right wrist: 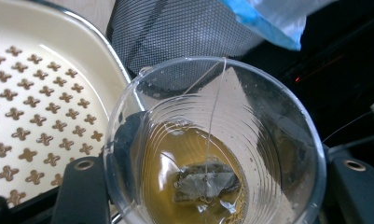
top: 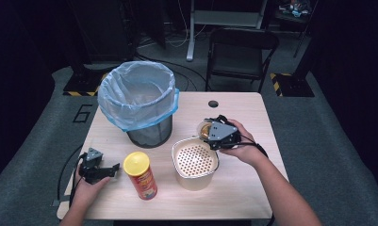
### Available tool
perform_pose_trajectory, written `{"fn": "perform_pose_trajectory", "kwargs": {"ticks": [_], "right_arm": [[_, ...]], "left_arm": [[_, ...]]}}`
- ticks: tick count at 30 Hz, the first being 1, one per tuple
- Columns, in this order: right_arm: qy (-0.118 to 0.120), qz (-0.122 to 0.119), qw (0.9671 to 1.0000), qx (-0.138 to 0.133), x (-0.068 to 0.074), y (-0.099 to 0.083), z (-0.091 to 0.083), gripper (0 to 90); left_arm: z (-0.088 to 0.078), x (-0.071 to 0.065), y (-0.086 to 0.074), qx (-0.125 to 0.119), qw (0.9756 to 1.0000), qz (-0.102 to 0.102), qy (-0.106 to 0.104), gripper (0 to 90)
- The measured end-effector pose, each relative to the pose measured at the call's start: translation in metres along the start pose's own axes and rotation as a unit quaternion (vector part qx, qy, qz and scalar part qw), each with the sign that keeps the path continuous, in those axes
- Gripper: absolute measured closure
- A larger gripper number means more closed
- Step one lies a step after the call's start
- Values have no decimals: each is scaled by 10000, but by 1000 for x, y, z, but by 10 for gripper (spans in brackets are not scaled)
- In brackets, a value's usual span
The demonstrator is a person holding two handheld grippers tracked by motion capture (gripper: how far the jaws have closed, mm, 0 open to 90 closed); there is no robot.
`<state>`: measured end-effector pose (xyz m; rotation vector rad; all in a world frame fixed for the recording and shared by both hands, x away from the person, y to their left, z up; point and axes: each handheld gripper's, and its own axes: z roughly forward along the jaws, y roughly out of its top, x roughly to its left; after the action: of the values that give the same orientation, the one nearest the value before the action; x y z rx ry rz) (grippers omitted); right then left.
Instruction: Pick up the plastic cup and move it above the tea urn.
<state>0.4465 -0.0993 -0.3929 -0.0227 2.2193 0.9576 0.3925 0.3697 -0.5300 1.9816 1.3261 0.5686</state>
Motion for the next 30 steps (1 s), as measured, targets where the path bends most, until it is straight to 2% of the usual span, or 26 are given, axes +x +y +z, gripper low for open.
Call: {"fn": "perform_pose_trajectory", "kwargs": {"ticks": [4,5,7,8,9,11,12,13,14,15,16,17,18,19,20,21,22,23,24,25,26,27,29,30], "right_arm": [[-177,-607,9980,74,12,6,-1,345],[-246,-766,9967,88,14,7,-1,345],[-464,-1235,9911,157,22,10,-3,345],[-464,-1235,9911,157,22,10,-3,345],[-569,-1475,9872,210,26,12,-4,345],[-796,-2083,9741,366,36,16,-3,344],[-891,-2269,9688,440,40,17,-2,345],[-1118,-2780,9524,569,49,21,0,345],[-1118,-2780,9524,569,49,21,0,345],[-1234,-2988,9442,633,53,22,2,346],[-1382,-3202,9344,723,57,22,4,346],[-1478,-3491,9218,815,61,23,5,347],[-1589,-3702,9114,845,64,24,6,347],[-1647,-3839,9044,867,66,25,7,347],[-1799,-4234,8824,990,71,25,9,345],[-1820,-4459,8705,1014,73,26,9,345],[-1820,-4459,8705,1014,73,26,9,345],[-1899,-4874,8454,1083,77,27,10,344],[-1932,-4949,8395,1140,78,27,10,344],[-1932,-4949,8395,1140,78,27,10,344],[-1934,-5033,8341,1159,79,27,11,344],[-1886,-5256,8202,1242,82,28,11,345],[-1916,-5251,8202,1220,83,28,11,345],[-1749,-5421,8115,1303,84,30,11,345]], "left_arm": [[0,0,0,1,10000,-1,-1,123],[0,0,0,0,10000,-3,-1,123],[0,0,0,3,10000,0,-2,123],[0,0,0,4,10000,1,-2,123],[0,0,0,5,10000,0,-2,123],[0,0,0,2,10000,0,0,122],[0,0,0,2,10000,-2,-2,123],[0,0,0,1,10000,-2,0,123],[0,0,0,0,10000,-1,0,123],[0,0,0,0,10000,-3,-1,123],[0,0,0,1,10000,-3,-1,123],[0,0,0,2,10000,0,-1,123],[0,0,0,0,10000,-3,-1,123],[0,0,0,1,10000,1,-1,123],[0,0,0,1,10000,-2,-2,123],[0,0,0,1,10000,-2,-2,123],[0,0,0,3,10000,-2,-2,123],[0,0,0,0,10000,-3,-2,123],[0,0,0,0,10000,-3,-2,123],[0,0,0,2,10000,-1,-3,123],[0,0,0,2,10000,0,-3,123],[0,0,0,3,10000,0,-4,123],[0,0,0,-1,10000,-6,-5,123],[0,0,0,0,10000,-5,-7,123]]}}
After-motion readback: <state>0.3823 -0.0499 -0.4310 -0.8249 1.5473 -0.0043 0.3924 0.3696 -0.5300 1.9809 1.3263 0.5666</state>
